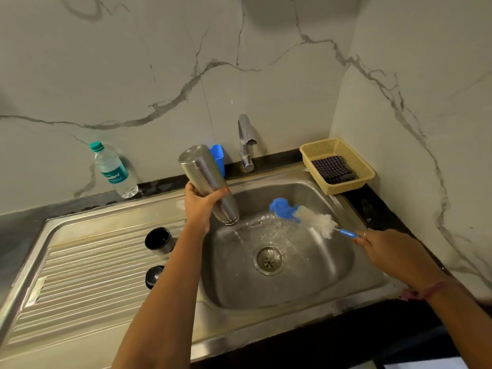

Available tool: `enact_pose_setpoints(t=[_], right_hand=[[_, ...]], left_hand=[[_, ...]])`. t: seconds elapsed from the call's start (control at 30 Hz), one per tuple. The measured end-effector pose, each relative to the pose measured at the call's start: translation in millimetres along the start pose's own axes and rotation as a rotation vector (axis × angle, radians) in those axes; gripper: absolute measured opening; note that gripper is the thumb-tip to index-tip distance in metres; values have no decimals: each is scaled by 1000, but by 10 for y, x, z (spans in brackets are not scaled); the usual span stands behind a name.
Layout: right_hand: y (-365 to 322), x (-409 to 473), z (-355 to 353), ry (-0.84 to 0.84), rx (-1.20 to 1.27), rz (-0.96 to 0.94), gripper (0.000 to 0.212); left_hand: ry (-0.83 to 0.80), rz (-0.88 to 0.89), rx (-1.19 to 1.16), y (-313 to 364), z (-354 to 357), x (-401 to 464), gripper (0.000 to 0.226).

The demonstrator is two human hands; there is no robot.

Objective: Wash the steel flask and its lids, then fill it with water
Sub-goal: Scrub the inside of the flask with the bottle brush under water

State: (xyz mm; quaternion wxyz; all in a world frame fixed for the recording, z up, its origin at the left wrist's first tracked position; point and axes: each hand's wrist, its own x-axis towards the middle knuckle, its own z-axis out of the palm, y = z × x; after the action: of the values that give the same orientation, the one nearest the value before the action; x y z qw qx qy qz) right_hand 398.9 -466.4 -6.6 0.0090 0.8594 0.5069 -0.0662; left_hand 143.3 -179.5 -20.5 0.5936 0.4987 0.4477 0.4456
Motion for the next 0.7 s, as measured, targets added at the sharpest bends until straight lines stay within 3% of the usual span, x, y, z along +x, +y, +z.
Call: enact_pose_setpoints(t=[0.2, 0.43, 0.57, 0.7], right_hand=[[-122, -51, -61, 52, -122, -44, 43], [-199, -93, -66, 40, -129, -17, 38], [-158, -108, 23, 43, 121, 47, 37], [-129, -88, 92, -131, 552, 133, 24]], left_hand=[[-149, 104, 335, -70, 42, -171, 82], [-173, 143, 388, -104, 69, -292, 88], [-159, 129, 360, -150, 44, -352, 95], [-140, 103, 378, -218, 2, -415, 106]])
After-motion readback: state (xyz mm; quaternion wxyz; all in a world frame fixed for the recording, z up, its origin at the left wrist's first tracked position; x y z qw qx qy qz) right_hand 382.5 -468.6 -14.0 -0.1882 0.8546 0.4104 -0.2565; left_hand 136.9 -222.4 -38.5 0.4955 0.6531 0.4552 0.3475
